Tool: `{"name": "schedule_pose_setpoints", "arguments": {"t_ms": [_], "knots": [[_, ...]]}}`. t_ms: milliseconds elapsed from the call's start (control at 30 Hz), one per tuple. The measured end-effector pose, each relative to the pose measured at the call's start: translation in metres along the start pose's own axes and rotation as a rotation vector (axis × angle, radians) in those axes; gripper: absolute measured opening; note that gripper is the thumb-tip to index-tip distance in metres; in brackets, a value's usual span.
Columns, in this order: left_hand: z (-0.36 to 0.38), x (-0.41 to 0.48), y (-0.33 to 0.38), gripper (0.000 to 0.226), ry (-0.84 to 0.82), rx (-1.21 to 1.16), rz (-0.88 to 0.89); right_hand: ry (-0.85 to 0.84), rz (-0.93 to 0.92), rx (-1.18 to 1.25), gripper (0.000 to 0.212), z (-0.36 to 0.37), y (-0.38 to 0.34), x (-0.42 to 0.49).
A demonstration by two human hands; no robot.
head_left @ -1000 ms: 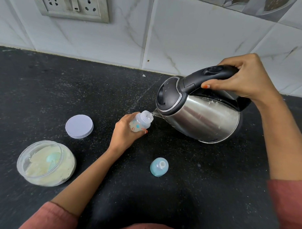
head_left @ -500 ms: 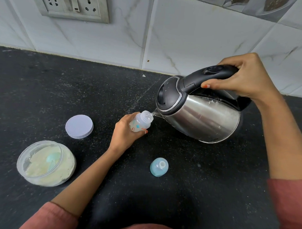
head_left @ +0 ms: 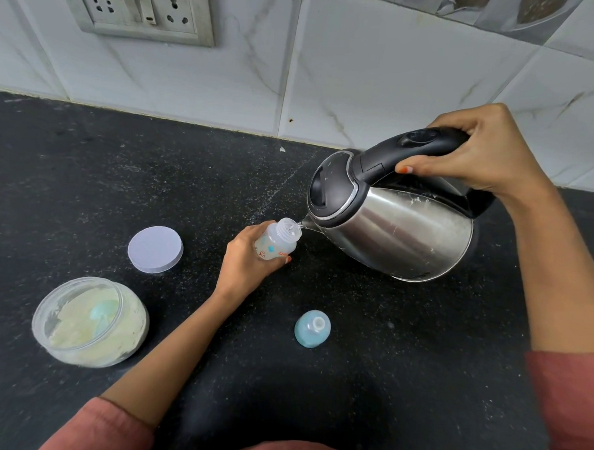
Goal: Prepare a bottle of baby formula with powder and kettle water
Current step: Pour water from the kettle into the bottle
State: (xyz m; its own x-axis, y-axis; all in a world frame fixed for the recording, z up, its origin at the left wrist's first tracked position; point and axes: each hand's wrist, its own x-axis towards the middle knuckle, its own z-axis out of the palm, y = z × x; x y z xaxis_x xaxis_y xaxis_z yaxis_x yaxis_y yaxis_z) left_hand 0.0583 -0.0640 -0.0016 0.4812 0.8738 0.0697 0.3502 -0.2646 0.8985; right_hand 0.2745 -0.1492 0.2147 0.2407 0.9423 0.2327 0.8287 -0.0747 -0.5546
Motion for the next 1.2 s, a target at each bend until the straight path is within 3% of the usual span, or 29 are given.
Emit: {"name": "schedule_pose_setpoints", "arguments": {"t_ms": [1200], "knots": [[0.002,-0.003,0.004,0.062,0.004,-0.031,-0.015,0.025,-0.008,0.041,0.031,-0.001,0.008,-0.004]]}}
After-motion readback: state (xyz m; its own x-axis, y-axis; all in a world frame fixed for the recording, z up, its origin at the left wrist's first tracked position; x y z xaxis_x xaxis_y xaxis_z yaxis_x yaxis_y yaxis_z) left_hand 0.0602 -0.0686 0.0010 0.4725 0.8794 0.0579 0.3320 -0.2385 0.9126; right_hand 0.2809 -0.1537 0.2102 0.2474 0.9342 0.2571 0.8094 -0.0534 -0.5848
